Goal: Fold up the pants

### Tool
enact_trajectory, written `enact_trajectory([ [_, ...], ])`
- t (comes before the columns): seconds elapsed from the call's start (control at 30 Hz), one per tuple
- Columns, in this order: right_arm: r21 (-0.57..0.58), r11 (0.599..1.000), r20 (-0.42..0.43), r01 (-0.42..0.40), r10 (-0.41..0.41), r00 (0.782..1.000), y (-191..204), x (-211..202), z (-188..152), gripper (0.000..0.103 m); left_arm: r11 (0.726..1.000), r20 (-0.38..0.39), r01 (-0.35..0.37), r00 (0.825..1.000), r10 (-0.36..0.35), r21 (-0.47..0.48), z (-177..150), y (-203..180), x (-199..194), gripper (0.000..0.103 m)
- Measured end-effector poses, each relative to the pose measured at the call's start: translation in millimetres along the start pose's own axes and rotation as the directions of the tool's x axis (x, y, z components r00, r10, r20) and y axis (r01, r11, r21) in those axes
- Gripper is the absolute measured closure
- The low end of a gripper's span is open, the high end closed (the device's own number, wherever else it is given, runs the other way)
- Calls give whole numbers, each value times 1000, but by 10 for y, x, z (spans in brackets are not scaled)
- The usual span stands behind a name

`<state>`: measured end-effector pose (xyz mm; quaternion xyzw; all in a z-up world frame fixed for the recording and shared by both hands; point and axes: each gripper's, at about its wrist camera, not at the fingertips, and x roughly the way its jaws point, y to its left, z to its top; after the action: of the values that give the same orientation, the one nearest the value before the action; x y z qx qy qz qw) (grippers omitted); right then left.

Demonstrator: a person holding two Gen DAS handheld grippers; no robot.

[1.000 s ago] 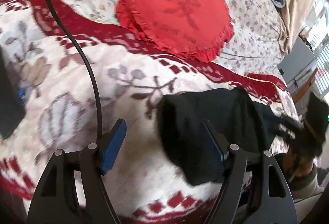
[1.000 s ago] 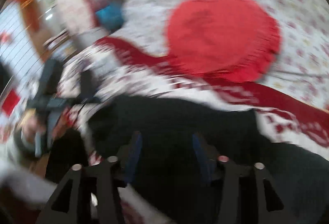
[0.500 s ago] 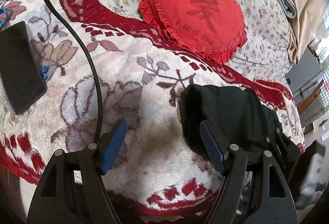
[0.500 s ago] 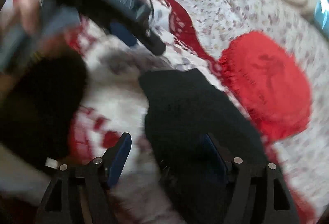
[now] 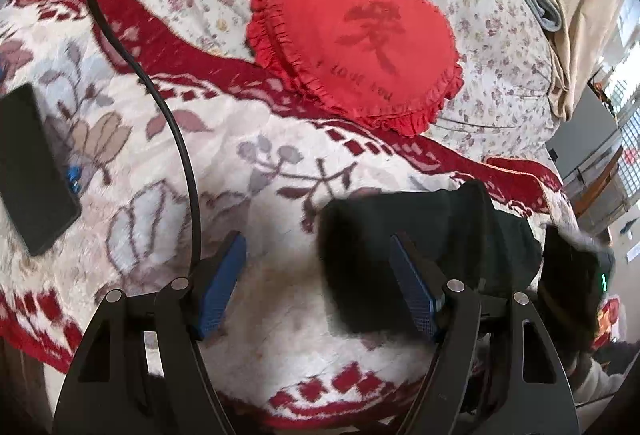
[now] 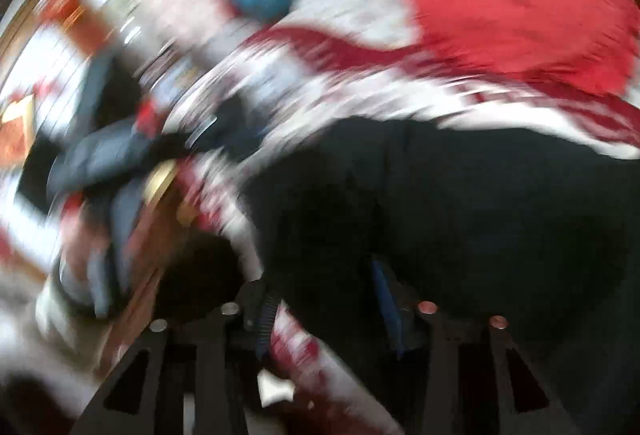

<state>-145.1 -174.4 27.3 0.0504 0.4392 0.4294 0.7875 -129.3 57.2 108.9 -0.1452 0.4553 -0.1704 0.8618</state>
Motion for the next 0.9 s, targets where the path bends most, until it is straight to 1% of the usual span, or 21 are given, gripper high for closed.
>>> enact_trajectory([
  [0.03, -18, 999, -26, -49, 49, 998, 71, 3, -41, 57, 1000, 2, 4, 1000, -4, 9, 12, -52, 7, 29],
  [0.07, -29, 998, -27, -55, 55, 998, 117, -41, -82, 56, 1000, 2, 9, 1000, -9, 18, 18, -100, 17, 29],
  [0.1, -36, 999, -7, -33, 33, 999, 132, -109, -94, 56, 999, 0, 14, 1000, -14, 31, 25, -161, 29, 29],
  [0.13, -32, 999, 35, 10, -9, 999, 99, -230, -95, 56, 999, 0, 18, 1000, -18, 48, 26, -232, 41, 29],
  [0.2, 2, 995, 107, 98, -97, 989, -35, -451, -74, 56, 997, 2, 27, 1000, -27, 78, 11, -369, 64, 29],
  [0.23, 38, 985, 153, 166, -170, 974, -118, -593, -79, 56, 995, -1, 34, 999, -34, 97, -8, -457, 98, 29],
  [0.27, 69, 970, 179, 235, -244, 953, -228, -700, -61, 56, 994, -4, 39, 999, -39, 106, -24, -506, 122, 29],
  [0.3, 95, 948, 191, 304, -318, 929, -323, -772, -44, 56, 992, -10, 46, 999, -45, 116, -50, -571, 166, 29],
  [0.33, 132, 910, 194, 393, -413, 890, -477, -848, -22, 56, 990, -19, 50, 999, -48, 130, -78, -638, 222, 29],
  [0.37, 160, 889, 194, 428, -454, 870, -596, -886, 5, 56, 988, -26, 47, 999, -44, 145, -112, -702, 289, 29],
  [0.4, 189, 879, 196, 438, -471, 860, -737, -917, 29, 56, 988, -25, 39, 999, -36, 150, -136, -736, 340, 29],
  [0.47, 243, 870, 178, 429, -475, 862, -1020, -925, 65, 60, 987, -35, 30, 999, -25, 155, -184, -801, 486, 29],
  [0.5, 259, 850, 149, 459, -504, 851, -1153, -888, 81, 60, 987, -44, 23, 999, -16, 160, -201, -826, 569, 29],
  [0.57, 267, 813, 113, 517, -559, 821, -1343, -859, 111, 61, 982, -32, -39, 998, 46, 183, -224, -873, 717, 29],
  [0.6, 276, 803, 107, 528, -572, 813, -1414, -841, 115, 62, 980, -26, -53, 998, 59, 191, -227, -887, 757, 29],
  [0.63, 293, 803, 106, 519, -567, 817, -1526, -821, 129, 65, 977, -17, -69, 997, 73, 204, -224, -900, 807, 29],
  [0.67, 300, 802, 107, 517, -567, 817, -1622, -855, 121, 65, 972, -4, -89, 996, 92, 218, -213, -916, 853, 29],
  [0.73, 293, 792, 109, 535, -584, 804, -1689, -830, 174, 65, 963, 14, -132, 991, 132, 235, -181, -927, 927, 29],
  [0.77, 291, 792, 103, 537, -584, 805, -1680, -819, 180, 65, 961, 13, -143, 990, 144, 235, -158, -909, 947, 29],
  [0.87, 300, 800, 111, 520, -571, 814, -1590, -906, 158, 65, 971, 6, -133, 991, 134, 198, -107, -861, 959, 29],
  [0.9, 309, 803, 121, 510, -565, 816, -1540, -994, 135, 64, 974, 8, -128, 992, 129, 189, -103, -851, 937, 29],
])
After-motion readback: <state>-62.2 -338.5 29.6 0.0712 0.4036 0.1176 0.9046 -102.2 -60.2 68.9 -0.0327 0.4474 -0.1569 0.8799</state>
